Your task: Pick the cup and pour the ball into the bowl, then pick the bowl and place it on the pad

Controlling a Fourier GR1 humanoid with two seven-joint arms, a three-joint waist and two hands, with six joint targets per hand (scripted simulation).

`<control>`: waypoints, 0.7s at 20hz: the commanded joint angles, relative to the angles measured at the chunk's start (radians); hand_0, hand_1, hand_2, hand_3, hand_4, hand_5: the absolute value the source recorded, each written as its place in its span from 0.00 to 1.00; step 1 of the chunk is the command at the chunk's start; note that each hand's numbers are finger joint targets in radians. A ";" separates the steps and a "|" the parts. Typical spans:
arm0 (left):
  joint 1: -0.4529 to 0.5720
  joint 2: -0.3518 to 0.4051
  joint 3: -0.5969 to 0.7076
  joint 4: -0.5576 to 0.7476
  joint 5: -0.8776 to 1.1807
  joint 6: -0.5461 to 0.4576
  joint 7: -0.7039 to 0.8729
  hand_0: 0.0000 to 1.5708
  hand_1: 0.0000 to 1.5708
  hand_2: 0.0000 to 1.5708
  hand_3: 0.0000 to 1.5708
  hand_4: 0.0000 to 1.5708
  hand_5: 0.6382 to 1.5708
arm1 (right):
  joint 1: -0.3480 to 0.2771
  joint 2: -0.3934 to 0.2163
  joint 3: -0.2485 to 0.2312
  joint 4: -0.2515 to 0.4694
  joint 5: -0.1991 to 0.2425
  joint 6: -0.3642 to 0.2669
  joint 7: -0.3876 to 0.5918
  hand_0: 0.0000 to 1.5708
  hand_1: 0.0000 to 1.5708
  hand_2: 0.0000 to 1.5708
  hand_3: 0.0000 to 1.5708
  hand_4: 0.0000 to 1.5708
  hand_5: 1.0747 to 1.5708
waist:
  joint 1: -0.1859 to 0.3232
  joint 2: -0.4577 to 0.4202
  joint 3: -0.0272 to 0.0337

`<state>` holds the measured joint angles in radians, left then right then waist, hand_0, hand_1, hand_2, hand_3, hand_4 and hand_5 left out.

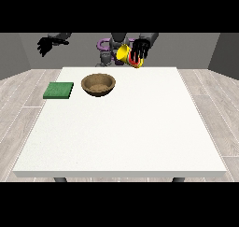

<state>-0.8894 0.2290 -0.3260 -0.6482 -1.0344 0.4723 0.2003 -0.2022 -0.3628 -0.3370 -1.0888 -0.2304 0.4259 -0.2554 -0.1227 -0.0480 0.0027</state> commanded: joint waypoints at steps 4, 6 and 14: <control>-0.083 -0.109 -0.232 0.042 -0.282 -0.138 0.133 0.94 0.94 1.00 1.00 1.00 0.61 | -0.031 -0.033 -0.011 0.053 -0.004 0.020 0.012 0.00 0.00 0.00 0.00 0.00 1.00 | -0.004 -0.021 -0.0004; -0.090 -0.157 -0.275 0.071 -0.335 -0.188 0.176 0.95 0.95 1.00 1.00 1.00 0.45 | -0.032 -0.014 -0.002 0.047 -0.002 0.024 -0.009 0.00 0.00 0.00 0.00 0.00 1.00 | -0.033 0.003 -0.0008; -0.145 -0.155 -0.489 0.124 -0.590 -0.363 0.173 0.94 0.94 1.00 1.00 0.94 0.64 | -0.025 -0.009 -0.007 0.085 -0.006 0.034 -0.026 0.00 0.00 0.00 0.00 0.00 1.00 | -0.007 -0.032 -0.0013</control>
<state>-1.0244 0.1007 -0.7242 -0.5425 -1.5199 0.1848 0.3594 -0.2266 -0.3800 -0.3410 -1.0192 -0.2316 0.4639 -0.2828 -0.1422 -0.0588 0.0018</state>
